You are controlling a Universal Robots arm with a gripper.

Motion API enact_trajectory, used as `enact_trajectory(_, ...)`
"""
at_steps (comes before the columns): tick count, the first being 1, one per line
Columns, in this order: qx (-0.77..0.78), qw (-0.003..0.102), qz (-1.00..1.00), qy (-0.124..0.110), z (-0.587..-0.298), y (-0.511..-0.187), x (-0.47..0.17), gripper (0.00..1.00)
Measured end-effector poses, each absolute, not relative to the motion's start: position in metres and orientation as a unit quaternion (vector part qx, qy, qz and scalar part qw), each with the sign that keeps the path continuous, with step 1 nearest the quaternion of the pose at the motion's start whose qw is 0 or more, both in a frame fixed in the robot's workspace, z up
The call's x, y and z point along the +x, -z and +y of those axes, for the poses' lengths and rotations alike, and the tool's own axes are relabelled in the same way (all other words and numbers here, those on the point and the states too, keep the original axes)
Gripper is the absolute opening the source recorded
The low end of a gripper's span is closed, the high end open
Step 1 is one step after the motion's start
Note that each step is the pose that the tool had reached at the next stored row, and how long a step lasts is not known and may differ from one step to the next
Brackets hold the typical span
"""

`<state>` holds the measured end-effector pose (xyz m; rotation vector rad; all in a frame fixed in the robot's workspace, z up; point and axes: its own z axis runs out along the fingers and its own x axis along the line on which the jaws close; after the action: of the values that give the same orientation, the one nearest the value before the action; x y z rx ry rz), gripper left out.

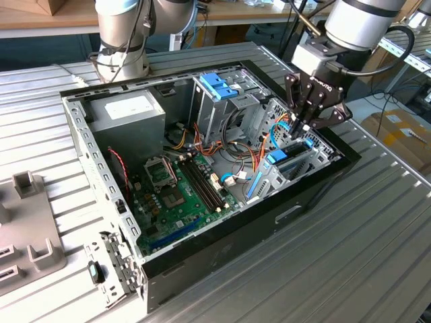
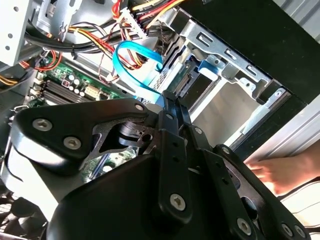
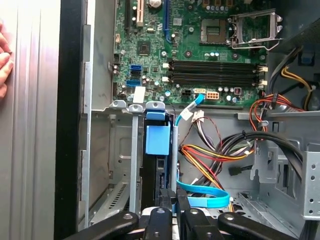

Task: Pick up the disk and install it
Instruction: 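Insert the first disk wire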

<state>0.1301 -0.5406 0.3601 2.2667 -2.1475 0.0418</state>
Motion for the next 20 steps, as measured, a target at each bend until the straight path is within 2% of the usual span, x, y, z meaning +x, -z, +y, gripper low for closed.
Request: enact_trajectory(20,0.735,0.005,-0.678,-0.018,-0.547,-0.349,0.121,0.16)
